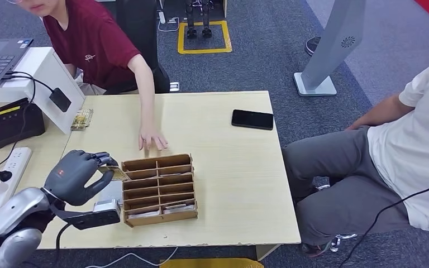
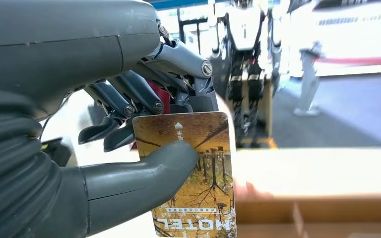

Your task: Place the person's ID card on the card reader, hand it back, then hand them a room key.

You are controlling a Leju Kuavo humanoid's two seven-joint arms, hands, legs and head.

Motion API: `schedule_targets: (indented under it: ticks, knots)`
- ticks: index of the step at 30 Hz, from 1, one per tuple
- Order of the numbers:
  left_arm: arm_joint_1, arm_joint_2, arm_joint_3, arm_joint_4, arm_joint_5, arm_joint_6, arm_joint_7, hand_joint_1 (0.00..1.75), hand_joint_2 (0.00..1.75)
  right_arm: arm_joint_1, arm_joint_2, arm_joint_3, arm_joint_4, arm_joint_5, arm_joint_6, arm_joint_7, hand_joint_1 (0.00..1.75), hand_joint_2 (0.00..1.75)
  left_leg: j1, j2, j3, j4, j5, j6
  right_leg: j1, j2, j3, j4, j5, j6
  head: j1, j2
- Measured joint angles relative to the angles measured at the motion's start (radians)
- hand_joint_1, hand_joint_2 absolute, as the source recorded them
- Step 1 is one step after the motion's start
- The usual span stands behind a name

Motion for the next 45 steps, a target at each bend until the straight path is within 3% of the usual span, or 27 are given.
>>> schedule_targets:
  ticks: [11,18,22,26,29,36,45]
  knots:
    - [-0.345,0.165,0.197,-0.088,0.301,-0.227,0.082,1.75,1.75,0.005,-0.003,-0.002,0.0,0.0,0.005,-0.01,0.0,1.75,0.001,0.0,-0.001,0.0,0.001,-0.001,0.002,0.0,0.0,0.0,0.0,-0.001,0.0,0.0]
    - [-0.372,0.19,0.236,-0.069,0.239,-0.181,0.127,1.75,1.75,0.006,-0.003,-0.003,0.0,0.0,0.002,-0.002,0.0,1.75,0.001,0.0,-0.001,0.0,0.001,-0.001,0.002,0.0,-0.001,0.0,0.0,-0.001,0.0,0.0]
    - [-0.357,0.148,0.24,0.027,0.0,-0.045,0.176,1.75,1.75,0.004,-0.002,-0.003,0.0,0.001,0.002,0.003,0.0,1.75,0.001,0.0,0.0,0.0,0.001,-0.001,0.002,0.0,-0.001,0.0,0.0,-0.001,0.0,0.0]
    - [-0.331,0.048,0.24,0.196,-0.241,0.141,0.241,1.75,1.75,-0.001,-0.001,-0.003,0.0,0.003,0.006,0.014,0.0,1.75,0.001,0.0,0.0,0.0,0.001,-0.002,0.001,0.0,0.0,0.0,0.001,-0.001,0.0,0.0]
    - [-0.32,-0.022,0.24,0.315,-0.335,0.218,0.277,1.75,1.75,-0.003,0.0,-0.003,0.0,0.003,0.006,0.023,0.0,1.75,0.001,0.0,0.0,0.0,0.001,-0.002,0.001,0.0,0.0,0.0,0.002,-0.002,0.0,0.0]
    - [-0.313,-0.128,0.24,0.497,-0.425,0.278,0.307,1.75,1.75,-0.006,0.0,-0.002,0.0,0.004,0.013,0.028,0.0,1.75,0.0,0.0,-0.001,0.0,0.001,-0.002,0.001,0.0,-0.001,0.0,0.002,-0.002,0.0,0.0]
    - [-0.304,-0.178,0.24,0.58,-0.414,0.288,0.302,1.75,1.75,-0.007,0.0,-0.002,0.0,0.004,0.008,0.021,0.0,1.75,0.001,0.0,-0.001,0.0,0.001,-0.002,0.001,0.0,-0.001,0.0,0.002,-0.003,0.0,0.0]
